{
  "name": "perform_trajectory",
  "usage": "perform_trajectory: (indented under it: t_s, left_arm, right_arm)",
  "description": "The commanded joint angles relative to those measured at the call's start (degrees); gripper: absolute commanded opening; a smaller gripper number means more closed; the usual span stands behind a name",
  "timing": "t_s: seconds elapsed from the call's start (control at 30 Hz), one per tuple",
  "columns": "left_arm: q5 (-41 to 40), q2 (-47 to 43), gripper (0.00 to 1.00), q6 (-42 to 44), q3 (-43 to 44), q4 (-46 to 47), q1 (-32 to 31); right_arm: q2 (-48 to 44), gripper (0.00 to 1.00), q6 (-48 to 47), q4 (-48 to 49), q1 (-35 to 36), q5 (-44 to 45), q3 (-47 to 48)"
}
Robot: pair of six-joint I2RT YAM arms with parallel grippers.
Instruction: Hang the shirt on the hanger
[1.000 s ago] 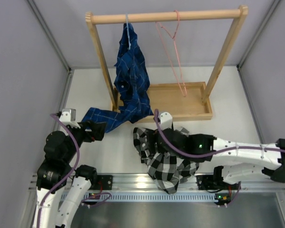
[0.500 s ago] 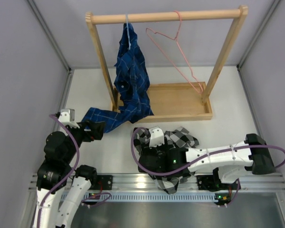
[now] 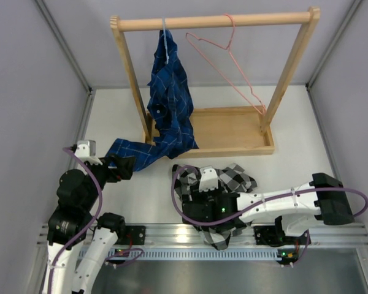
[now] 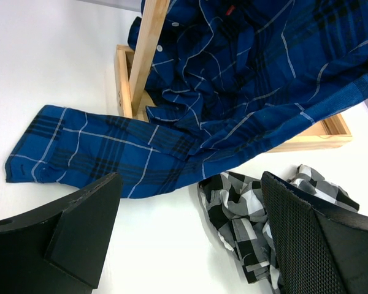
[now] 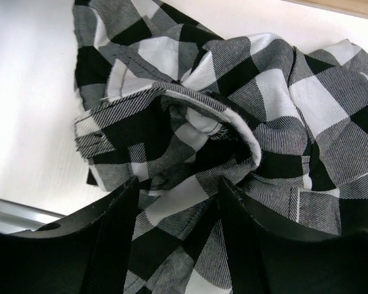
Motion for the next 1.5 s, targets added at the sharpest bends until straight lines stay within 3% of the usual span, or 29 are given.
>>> perform_trajectory:
  t_s: [0.0, 0.13, 0.23, 0.37, 0.43, 0.47, 0.53, 0.57, 0.67, 0.77, 0.93, 1.0, 1.1, 1.13, 1.2, 1.23, 1.33, 1.37, 1.47]
  left_arm:
    - [-0.68, 0.16, 0.98, -0.36, -0.37, 2.92, -0.23]
    - [-0.77, 0.24, 0.98, -0.36, -0.37, 2.92, -0.23]
    - [-0.86, 0.16, 0.98, -0.36, -0.37, 2.92, -0.23]
    - [-0.68, 0.16, 0.98, -0.36, -0.37, 2.92, -0.23]
    - [-0.68, 0.24, 0.98, -0.27, -0.37, 2.92, -0.23]
    - [-0.77, 0.16, 0.98, -0.36, -0.37, 3.01, -0.23]
    - [-0.68, 0.16, 0.98, -0.36, -0.37, 3.01, -0.23]
    - [-0.6, 0.16, 0.98, -0.36, -0.28, 2.93, -0.23]
    - [-0.51, 0.42, 0.98, -0.36, -0.37, 2.92, -0.23]
    - [-0.07, 1.3, 0.98, -0.1, -0.19, 2.92, -0.23]
    - [1.16, 2.97, 0.98, -0.1, 1.38, 2.92, -0.15]
    - [3.35, 3.84, 0.98, -1.84, 2.53, 3.36, -0.15]
    - [18.77, 9.36, 0.98, -6.84, 4.02, 12.37, -0.15]
    - [28.57, 11.91, 0.98, -8.08, 5.16, 14.59, -0.23]
    - [33.14, 19.73, 0.98, -8.62, 6.48, 17.06, -0.84]
    - [30.28, 22.45, 0.98, -8.27, 7.1, 17.42, -1.89]
    - [20.01, 24.93, 0.98, -9.41, 9.55, 19.61, -14.95]
    - [9.1, 25.9, 0.98, -9.07, 12.0, 19.62, -25.53]
    - [-8.01, 32.22, 0.98, -3.28, 15.0, 20.41, -43.92]
  right_arm:
    - [1.39, 0.52, -0.33, 1.89, -1.51, -0.63, -1.3]
    - [1.83, 0.51, -1.75, 4.36, -1.6, -2.13, -0.95]
    - [1.66, 0.68, -1.58, 4.27, -1.6, -2.05, -0.95]
    - [1.22, 0.66, -0.34, 4.09, -1.51, -1.69, -2.01]
    - [1.57, 0.5, -0.43, 4.09, -1.51, -2.04, -2.1]
    - [1.83, 0.36, -0.52, 4.01, -1.51, -2.05, -2.1]
    - [1.66, 0.24, -0.69, 3.83, -1.51, -1.87, -2.01]
    - [1.48, 0.12, -0.78, 3.48, -1.51, -1.61, -1.57]
    - [0.17, 0.0, -3.06, 2.43, -1.42, 0.06, -0.34]
    - [-1.5, 0.0, -11.48, 2.42, -1.51, 2.78, 4.12]
    - [-6.41, 0.0, -36.25, 2.95, -1.6, 7.71, 12.66]
    - [-9.4, 0.0, -49.21, 7.14, -1.69, 4.48, 15.65]
    - [-15.99, 0.0, -59.31, 9.63, -4.4, -4.66, 17.94]
    - [-19.32, 0.0, -60.01, 9.63, -6.07, -6.86, 18.29]
    - [-22.67, 0.0, -61.16, 9.63, -10.99, -15.72, 17.68]
    - [-25.82, 0.0, -61.42, 9.54, -12.57, -18.54, 17.16]
    - [-31.54, 0.0, -61.52, 9.19, -14.08, -22.17, 14.0]
    - [-33.13, 0.0, -61.17, 9.1, -14.17, -22.0, 11.9]
    - [-38.93, 0.0, -60.81, 9.1, -14.26, -26.97, 8.9]
